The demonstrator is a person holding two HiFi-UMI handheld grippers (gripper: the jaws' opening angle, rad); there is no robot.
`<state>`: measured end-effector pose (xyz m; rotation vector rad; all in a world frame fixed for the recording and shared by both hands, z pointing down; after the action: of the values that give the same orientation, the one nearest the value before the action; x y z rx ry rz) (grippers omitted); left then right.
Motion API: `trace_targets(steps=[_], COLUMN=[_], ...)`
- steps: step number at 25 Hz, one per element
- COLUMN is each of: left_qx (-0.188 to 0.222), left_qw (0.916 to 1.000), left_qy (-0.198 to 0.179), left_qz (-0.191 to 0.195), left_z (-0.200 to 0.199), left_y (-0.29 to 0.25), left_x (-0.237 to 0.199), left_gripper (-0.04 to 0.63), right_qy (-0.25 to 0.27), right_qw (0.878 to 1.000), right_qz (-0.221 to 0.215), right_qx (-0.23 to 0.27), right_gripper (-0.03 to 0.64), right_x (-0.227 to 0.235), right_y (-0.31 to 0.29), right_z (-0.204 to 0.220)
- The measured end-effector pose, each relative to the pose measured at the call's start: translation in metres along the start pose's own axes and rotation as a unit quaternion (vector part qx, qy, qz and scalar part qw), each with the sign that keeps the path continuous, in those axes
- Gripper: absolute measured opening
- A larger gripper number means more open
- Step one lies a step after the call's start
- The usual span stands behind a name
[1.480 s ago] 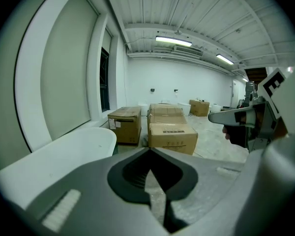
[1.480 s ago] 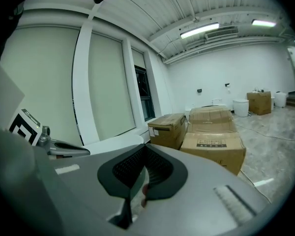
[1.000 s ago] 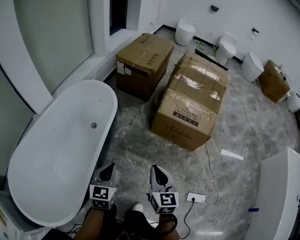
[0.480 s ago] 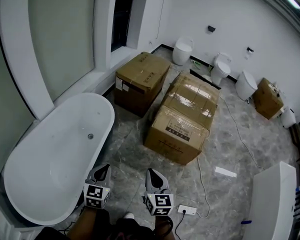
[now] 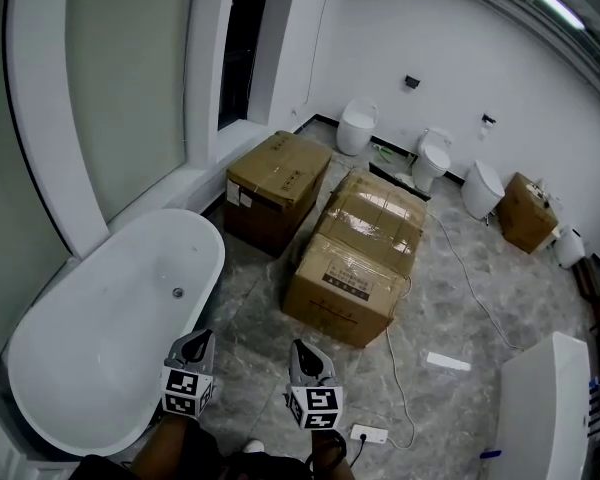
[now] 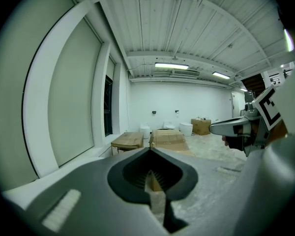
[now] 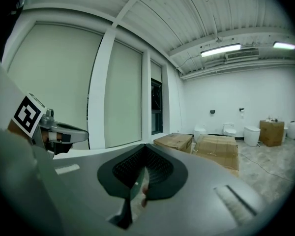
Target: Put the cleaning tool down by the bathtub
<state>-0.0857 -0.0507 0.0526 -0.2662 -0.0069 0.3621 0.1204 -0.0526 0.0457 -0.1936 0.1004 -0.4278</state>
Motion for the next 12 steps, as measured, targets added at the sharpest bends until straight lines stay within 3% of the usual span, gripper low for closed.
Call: trace_targets(steps=[12], left_qx=[0.036], left_qw=[0.9993], left_qy=[0.0], left_qz=[0.012], left_z=[-0.027], left_y=[0.002], left_x=[0.009], left_gripper=[0.0], right_qy=[0.004], right_qw=[0.999], right_qz=[-0.014], right_qx=[0.034], right_gripper=[0.022], right_x=[0.003], right_y=[0.008], right_z=[-0.026])
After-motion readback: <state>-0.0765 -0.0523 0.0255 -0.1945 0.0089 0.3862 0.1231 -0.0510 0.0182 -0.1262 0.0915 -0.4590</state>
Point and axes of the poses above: the fingertips, and each gripper's own axes: y backward along the fingers, x to its right, z out of its underside, the point moved 3 cm from there along y, backward along the fingers, and after that the axes turned 4 degrees about y, right-handed, at the moved point
